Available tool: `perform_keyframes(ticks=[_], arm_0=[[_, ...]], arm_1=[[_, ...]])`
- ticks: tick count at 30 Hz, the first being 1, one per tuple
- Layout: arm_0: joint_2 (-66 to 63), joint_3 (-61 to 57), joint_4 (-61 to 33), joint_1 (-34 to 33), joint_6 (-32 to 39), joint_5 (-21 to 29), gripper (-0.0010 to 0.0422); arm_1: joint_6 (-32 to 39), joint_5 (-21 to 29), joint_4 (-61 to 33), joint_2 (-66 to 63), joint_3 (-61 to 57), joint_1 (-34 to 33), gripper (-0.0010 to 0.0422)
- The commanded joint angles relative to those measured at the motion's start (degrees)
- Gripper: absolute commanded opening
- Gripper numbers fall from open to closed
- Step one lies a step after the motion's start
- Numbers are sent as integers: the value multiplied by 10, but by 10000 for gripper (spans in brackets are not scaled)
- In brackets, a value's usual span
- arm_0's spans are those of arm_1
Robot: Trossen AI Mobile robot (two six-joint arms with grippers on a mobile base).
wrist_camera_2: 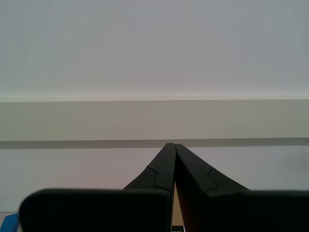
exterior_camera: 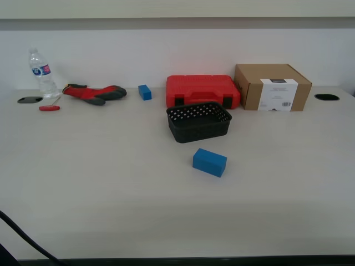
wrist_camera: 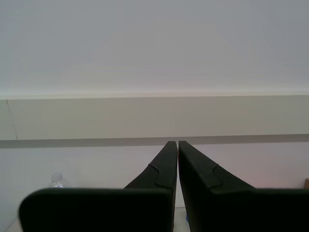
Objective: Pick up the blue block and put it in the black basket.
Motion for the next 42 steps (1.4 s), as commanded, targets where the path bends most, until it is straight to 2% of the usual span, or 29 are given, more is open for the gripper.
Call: perform_keyframes(ticks=[1, 3, 4, 5, 7, 8, 9, 13, 15, 17, 22, 24, 32, 42], arm_0=[[0, 1, 1, 0, 0, 0, 0], [0, 1, 1, 0, 0, 0, 0], [0, 1, 1, 0, 0, 0, 0], [0, 1, 1, 0, 0, 0, 0], [0, 1, 2, 0, 0, 0, 0], [0, 1, 1, 0, 0, 0, 0], [0, 1, 2, 0, 0, 0, 0], [0, 1, 0, 0, 0, 0, 0], [0, 1, 1, 0, 0, 0, 0], [0, 1, 1, 0, 0, 0, 0], [0, 1, 0, 0, 0, 0, 0], [0, 1, 0, 0, 0, 0, 0], [0, 1, 0, 0, 0, 0, 0], [0, 1, 0, 0, 0, 0, 0]], arm_1=[[0, 2, 3, 0, 0, 0, 0], [-10, 2, 8, 1, 1, 0, 0], [-40, 20, 7, 9, 4, 0, 0], [-47, 76, -2, 16, 10, 0, 0], [-12, 220, -46, 44, 28, -8, 0], [16, 260, -80, 67, 40, -26, 0], [50, 265, -119, 97, 54, -56, 0], [259, 241, -224, 223, 101, -185, 0], [352, 189, -281, 288, 133, -248, 0], [404, 144, -331, 346, 168, -291, 0], [514, 92, -442, 492, 275, -369, 0], [516, 78, -466, 535, 308, -388, 0], [484, 78, -569, 660, 442, -449, 0], [450, 75, -685, 764, 556, -479, 0]])
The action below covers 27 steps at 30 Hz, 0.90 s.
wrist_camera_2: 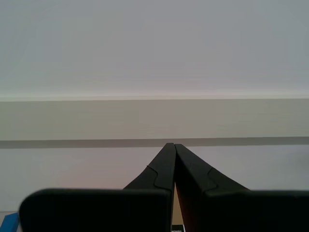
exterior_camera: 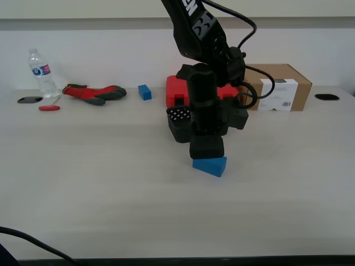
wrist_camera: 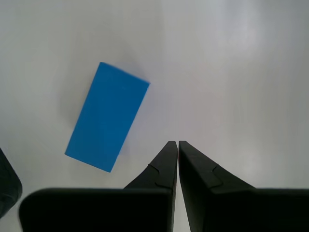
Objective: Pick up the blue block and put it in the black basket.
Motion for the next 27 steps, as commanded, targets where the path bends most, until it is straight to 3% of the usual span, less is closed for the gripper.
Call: perform_keyframes(ticks=[1, 5, 8, 10, 16, 19, 23, 27], arm_0=[[0, 1, 2, 0, 0, 0, 0], [0, 1, 2, 0, 0, 0, 0], [0, 1, 2, 0, 0, 0, 0], [0, 1, 2, 0, 0, 0, 0], [0, 1, 2, 0, 0, 0, 0], [0, 1, 1, 0, 0, 0, 0], [0, 1, 2, 0, 0, 0, 0], [0, 1, 2, 0, 0, 0, 0]], arm_1=[[-8, -1, -42, 14, 31, -5, 0], [-7, -1, -57, 13, 54, -6, 6], [-9, -2, -57, 14, 65, -6, 48], [-9, -11, -45, 14, 65, -6, 96], [24, -33, 37, 30, 56, -6, 328], [35, -89, 69, 79, 63, -5, 416], [64, -98, 67, 158, 104, 0, 296], [42, -119, 18, 195, 170, 9, 124]])
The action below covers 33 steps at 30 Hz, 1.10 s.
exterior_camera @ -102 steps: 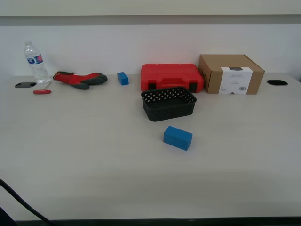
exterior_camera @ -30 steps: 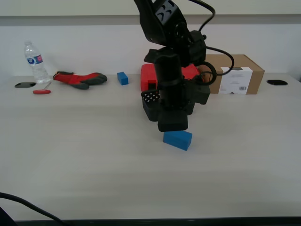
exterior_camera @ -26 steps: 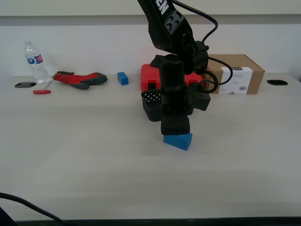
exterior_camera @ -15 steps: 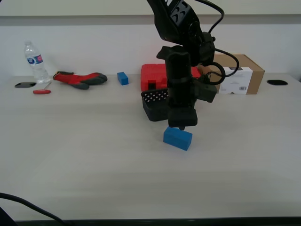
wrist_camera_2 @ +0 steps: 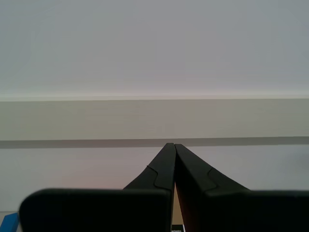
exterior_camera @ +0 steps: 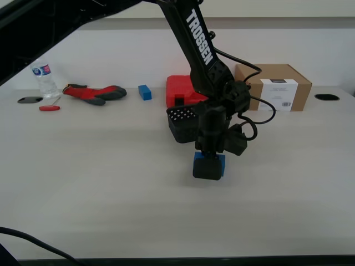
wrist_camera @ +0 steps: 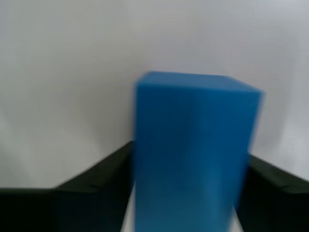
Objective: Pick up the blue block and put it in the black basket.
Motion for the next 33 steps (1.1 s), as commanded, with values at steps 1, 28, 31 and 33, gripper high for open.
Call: perform_keyframes(ticks=[1, 28, 31, 33], arm_0=[[0, 1, 2, 0, 0, 0, 0], [0, 1, -10, 0, 0, 0, 0], [0, 1, -10, 0, 0, 0, 0], [0, 1, -11, 0, 0, 0, 0]], arm_1=[[-16, -1, -44, 0, 35, 6, 85], [-45, 29, 70, -16, 147, 147, 0], [-63, 1, 20, 14, 209, 147, 0], [-95, 9, -20, 16, 240, 147, 3]])
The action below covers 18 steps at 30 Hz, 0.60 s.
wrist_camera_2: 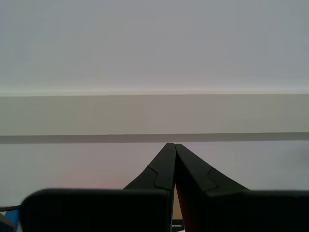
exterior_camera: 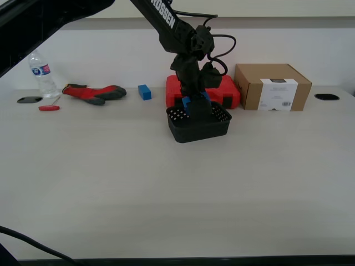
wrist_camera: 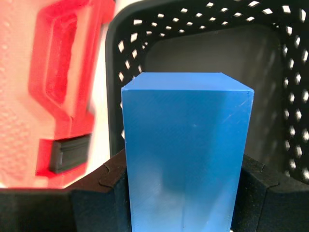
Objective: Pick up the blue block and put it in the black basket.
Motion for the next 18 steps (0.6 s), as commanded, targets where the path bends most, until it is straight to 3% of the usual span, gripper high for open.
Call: perform_keyframes(ticks=[1, 5, 11, 13, 16, 18], arm_0=[[0, 1, 0, 0, 0, 0, 0], [0, 1, 0, 0, 0, 0, 0], [0, 1, 1, 0, 0, 0, 0], [0, 1, 1, 0, 0, 0, 0], [0, 1, 1, 0, 0, 0, 0], [0, 1, 0, 0, 0, 0, 0]], arm_1=[[-39, 15, -43, 4, 34, 2, 8], [-57, 25, -82, 4, 62, 2, 76], [-58, 29, -76, 4, 50, 3, 315], [-60, 17, -74, 4, 48, 3, 366], [-63, 16, -74, 4, 48, 3, 345], [-72, 16, -96, 3, 57, 3, 253]])
